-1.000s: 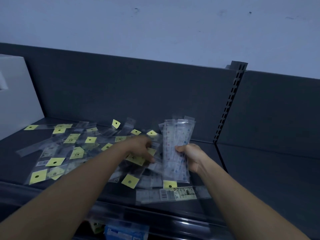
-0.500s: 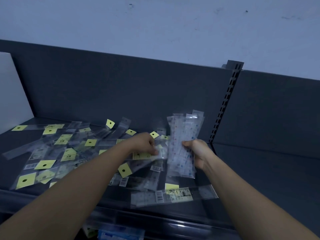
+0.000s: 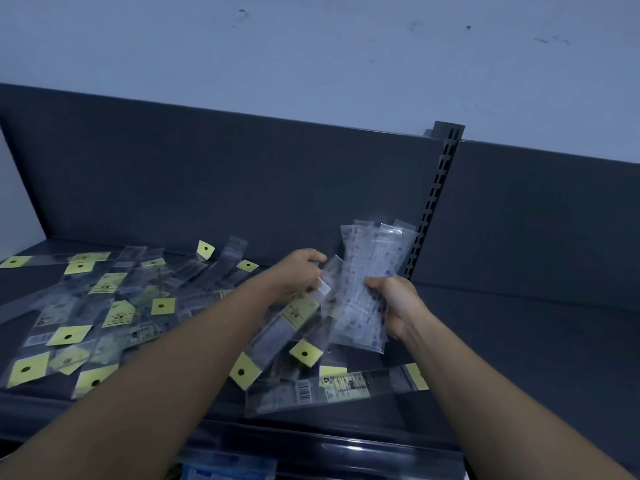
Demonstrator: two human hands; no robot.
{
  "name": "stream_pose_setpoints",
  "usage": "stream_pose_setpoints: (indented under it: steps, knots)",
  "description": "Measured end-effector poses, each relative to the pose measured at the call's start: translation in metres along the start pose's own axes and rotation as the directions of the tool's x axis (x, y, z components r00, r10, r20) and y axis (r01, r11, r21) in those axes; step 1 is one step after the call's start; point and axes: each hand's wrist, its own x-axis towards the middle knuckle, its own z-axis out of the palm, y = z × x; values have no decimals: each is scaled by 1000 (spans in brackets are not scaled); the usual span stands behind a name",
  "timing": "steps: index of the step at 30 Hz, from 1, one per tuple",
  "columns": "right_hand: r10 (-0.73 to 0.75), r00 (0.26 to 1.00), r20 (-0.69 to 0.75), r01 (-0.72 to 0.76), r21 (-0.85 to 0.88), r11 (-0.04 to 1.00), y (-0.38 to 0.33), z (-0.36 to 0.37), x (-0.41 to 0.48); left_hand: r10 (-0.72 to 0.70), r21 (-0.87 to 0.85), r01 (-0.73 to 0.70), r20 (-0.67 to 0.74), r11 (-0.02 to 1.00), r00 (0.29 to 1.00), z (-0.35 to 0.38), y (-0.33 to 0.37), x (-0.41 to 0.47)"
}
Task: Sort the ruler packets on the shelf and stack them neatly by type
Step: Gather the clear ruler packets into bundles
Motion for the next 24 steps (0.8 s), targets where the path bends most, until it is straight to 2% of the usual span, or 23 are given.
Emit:
stream_pose_setpoints:
  steps: [10,15,20,24]
  knots:
    - [-12,1000,8,11,20,1000,-2,-10,-8,94,-132,-123,-205,984,974,-1,6,-4]
    - [-14,998,66,10,57,998,-3,-12,-13,111,-214,-219,-426,952,898,0,16,-1]
    - [-6,991,135,0,45,999,1,-7,-15,-13,-522,-221,-407,824,913,10,32,-7]
    - [11,985,170,-10,-7,1000,3,-8,-13,-110,-592,-151,-381,792,918,18,28,-9]
